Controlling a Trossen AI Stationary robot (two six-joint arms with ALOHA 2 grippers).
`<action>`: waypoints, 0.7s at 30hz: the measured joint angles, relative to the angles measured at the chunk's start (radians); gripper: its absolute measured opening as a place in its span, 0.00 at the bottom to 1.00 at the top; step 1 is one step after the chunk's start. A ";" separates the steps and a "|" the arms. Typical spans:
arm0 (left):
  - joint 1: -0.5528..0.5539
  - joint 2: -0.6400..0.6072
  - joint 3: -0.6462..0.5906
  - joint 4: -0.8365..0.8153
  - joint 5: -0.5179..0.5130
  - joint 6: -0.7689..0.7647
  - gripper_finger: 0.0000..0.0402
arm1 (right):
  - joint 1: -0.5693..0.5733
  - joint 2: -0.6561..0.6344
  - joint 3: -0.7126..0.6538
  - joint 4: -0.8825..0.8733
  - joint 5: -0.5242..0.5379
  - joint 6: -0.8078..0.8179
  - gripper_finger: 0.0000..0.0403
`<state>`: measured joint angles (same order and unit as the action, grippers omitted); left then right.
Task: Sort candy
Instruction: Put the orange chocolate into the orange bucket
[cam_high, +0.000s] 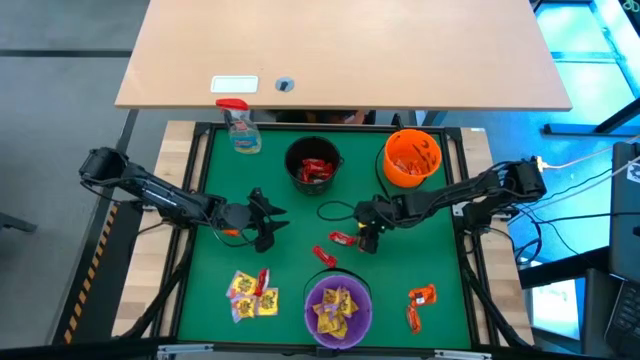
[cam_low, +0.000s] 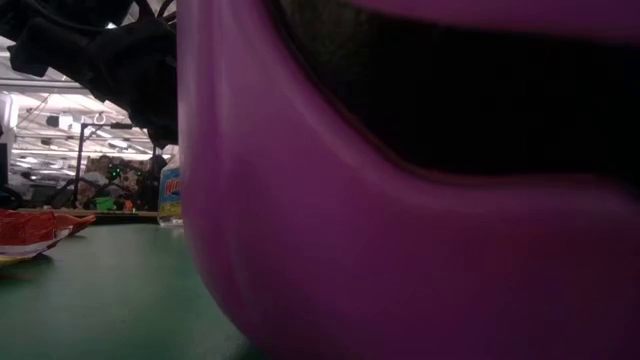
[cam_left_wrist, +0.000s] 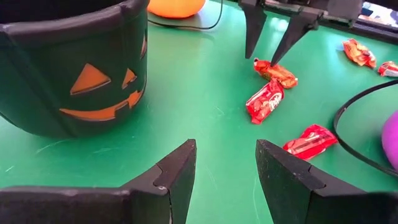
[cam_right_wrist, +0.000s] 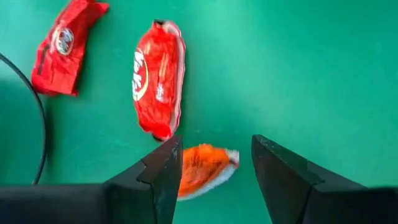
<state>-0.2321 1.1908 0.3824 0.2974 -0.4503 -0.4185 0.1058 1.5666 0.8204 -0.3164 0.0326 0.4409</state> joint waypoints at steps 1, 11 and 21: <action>0.000 0.000 0.000 0.004 0.000 -0.002 0.39 | 0.003 0.000 0.000 -0.009 -0.008 0.022 0.47; 0.000 0.000 0.000 0.012 0.000 -0.018 0.39 | 0.015 0.039 0.000 -0.048 0.001 0.138 0.47; 0.000 0.000 0.001 0.019 0.006 -0.020 0.39 | 0.013 0.065 0.002 -0.045 -0.012 0.099 0.24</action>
<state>-0.2321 1.1910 0.3832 0.3168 -0.4438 -0.4389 0.1185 1.6314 0.8227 -0.3612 0.0206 0.5402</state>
